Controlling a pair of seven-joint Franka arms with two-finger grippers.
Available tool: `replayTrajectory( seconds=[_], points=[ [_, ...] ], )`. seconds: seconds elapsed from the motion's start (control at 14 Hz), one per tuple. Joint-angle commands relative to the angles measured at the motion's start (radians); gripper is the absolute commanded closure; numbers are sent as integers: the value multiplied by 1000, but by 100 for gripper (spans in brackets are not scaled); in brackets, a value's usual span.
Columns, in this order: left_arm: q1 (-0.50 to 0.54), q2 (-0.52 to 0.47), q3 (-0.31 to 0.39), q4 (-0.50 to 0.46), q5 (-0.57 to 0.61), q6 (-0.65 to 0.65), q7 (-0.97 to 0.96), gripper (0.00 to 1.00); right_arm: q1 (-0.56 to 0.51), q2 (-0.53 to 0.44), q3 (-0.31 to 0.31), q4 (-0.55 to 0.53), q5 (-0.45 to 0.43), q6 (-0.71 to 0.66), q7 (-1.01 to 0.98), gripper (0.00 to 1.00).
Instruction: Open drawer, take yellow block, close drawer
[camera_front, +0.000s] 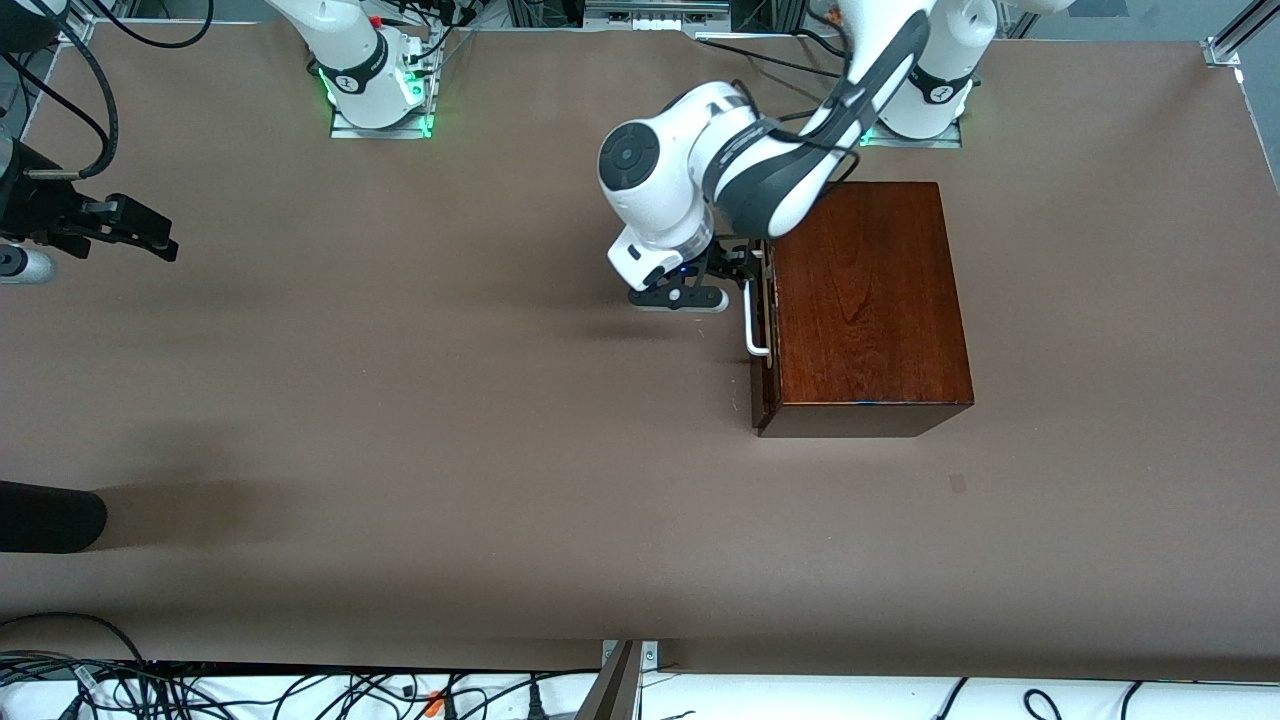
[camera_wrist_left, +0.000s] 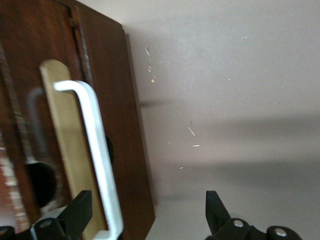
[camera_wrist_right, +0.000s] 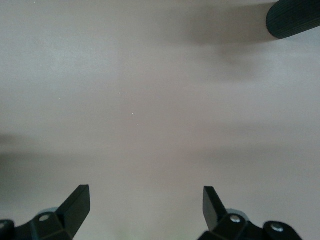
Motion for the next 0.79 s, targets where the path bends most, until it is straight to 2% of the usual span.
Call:
replayTrajectory(
  seconds=[0.0, 0.14, 0.72],
  points=[
    [-10, 14, 9, -16, 75, 28, -39, 0, -5, -6, 3, 8, -6, -9, 11, 0],
    [-8, 14, 8, -42, 126, 34, -62, 0, -3, -6, 4, 8, -6, -7, 11, 0],
    [4, 17, 17, -84, 147, 54, -148, 0, -3, -6, 4, 8, -6, -7, 11, 0]
  ],
)
